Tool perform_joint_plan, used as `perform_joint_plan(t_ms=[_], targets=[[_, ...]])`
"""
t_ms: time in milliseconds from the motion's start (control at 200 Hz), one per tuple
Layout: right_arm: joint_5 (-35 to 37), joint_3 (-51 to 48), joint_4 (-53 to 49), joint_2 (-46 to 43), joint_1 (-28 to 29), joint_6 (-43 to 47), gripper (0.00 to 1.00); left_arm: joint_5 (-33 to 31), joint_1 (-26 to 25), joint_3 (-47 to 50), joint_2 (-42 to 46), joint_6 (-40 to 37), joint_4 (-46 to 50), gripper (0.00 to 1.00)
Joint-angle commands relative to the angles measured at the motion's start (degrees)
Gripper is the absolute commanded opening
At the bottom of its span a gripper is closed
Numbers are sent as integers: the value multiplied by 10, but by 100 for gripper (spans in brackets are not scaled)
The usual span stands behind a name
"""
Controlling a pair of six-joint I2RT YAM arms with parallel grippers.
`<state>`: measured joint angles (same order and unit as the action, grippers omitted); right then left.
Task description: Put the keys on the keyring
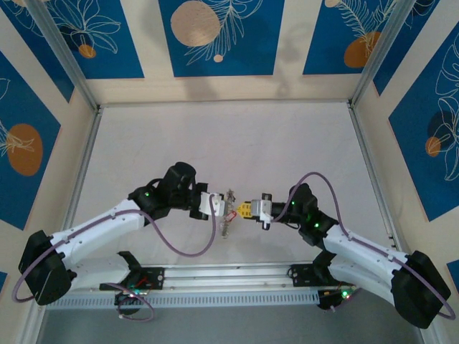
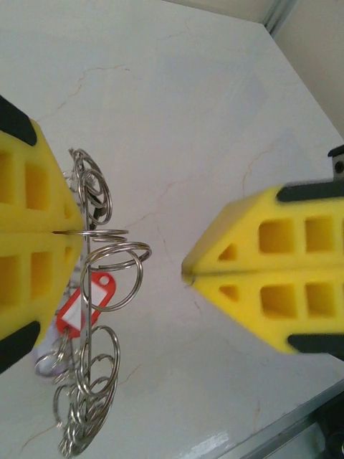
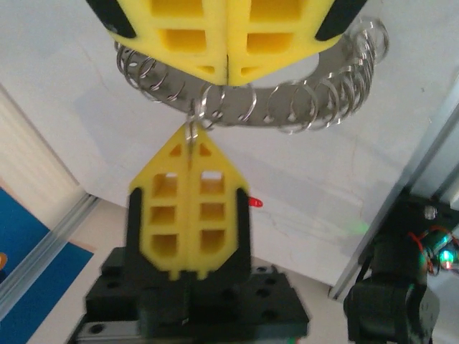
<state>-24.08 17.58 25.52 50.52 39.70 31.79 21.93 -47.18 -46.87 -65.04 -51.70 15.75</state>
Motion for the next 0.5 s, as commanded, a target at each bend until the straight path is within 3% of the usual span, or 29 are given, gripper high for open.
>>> perform_joint_plan(t_ms=[0,65,115,355,495], targets=[[-10,25,-1,7,-5,8,0,13,-5,-19,12,-26,13,0],[-10,31,0,17,-5,5,18,11,-5,-22,10,-28,16,0],[-7,34,6,26,-5,-1,25,11,-6,-23,8,-28,14,0],[-17,59,-23,72,-4,-12,28,0,-5,-25,-8,-1,-17,0],[-82,60,-62,73,-3,-5,27,-21,-5,-33,-19,16,-26,0]])
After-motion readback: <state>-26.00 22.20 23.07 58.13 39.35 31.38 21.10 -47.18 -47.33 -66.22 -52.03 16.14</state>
